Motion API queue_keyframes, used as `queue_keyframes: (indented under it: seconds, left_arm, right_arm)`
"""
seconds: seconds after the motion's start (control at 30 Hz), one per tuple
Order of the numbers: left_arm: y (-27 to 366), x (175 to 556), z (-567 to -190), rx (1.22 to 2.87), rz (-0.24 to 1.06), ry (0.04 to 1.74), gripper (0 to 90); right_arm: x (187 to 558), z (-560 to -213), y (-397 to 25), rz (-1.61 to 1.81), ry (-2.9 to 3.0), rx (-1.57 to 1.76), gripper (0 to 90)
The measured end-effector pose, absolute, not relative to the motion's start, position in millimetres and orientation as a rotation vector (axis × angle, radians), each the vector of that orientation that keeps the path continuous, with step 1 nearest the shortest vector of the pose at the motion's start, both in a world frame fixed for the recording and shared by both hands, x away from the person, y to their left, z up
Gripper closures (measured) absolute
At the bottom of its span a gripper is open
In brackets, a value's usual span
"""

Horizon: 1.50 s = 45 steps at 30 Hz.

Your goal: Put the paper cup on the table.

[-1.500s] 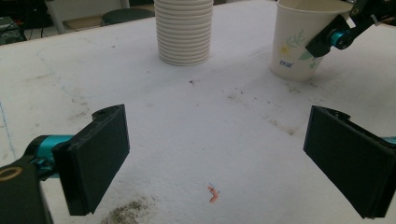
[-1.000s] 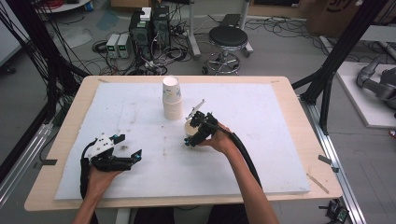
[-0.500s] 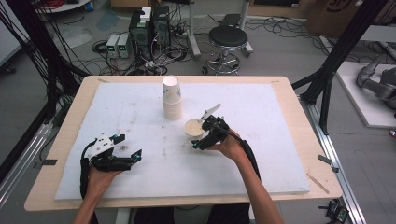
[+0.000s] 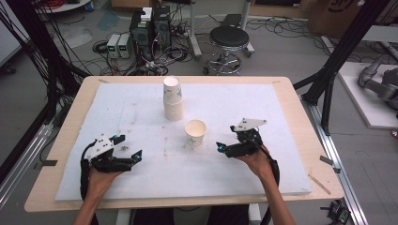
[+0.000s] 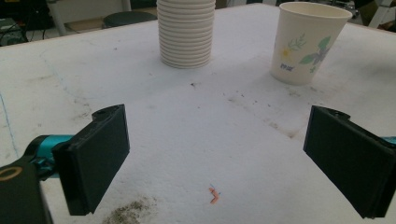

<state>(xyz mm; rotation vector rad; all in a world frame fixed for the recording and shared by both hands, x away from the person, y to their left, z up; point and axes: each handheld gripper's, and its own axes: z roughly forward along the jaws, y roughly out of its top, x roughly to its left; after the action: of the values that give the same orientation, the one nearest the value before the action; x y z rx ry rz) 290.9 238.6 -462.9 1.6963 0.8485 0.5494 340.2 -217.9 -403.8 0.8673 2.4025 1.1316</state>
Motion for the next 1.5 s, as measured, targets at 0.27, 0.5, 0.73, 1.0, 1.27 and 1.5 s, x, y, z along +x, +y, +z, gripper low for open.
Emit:
queue_keyframes:
  seconds: [0.27,0.5,0.73,1.0,1.27,1.5]
  left_arm:
    - [239,291,-463,1.696,0.546,0.840,7.1]
    - [241,289,-463,1.684,0.531,0.825,7.1]
    - [242,287,-463,1.678,0.531,0.805,7.1]
    - [243,286,-464,1.662,0.530,0.810,7.0]
    - [243,286,-464,1.661,0.530,0.809,7.1]
    - [244,286,-464,1.661,0.534,0.807,7.1]
  right_arm:
    - [320,-413,-243,1.169,2.316,0.906,14.8]
    - [311,-421,-258,1.236,2.245,0.919,14.8]
    - [305,-431,-270,1.309,2.158,0.929,14.9]
    - [308,-444,-273,1.320,2.158,0.959,14.9]
    - [307,-450,-270,1.293,2.150,0.939,15.0]
    - [307,-450,-271,1.300,2.138,0.944,15.0]
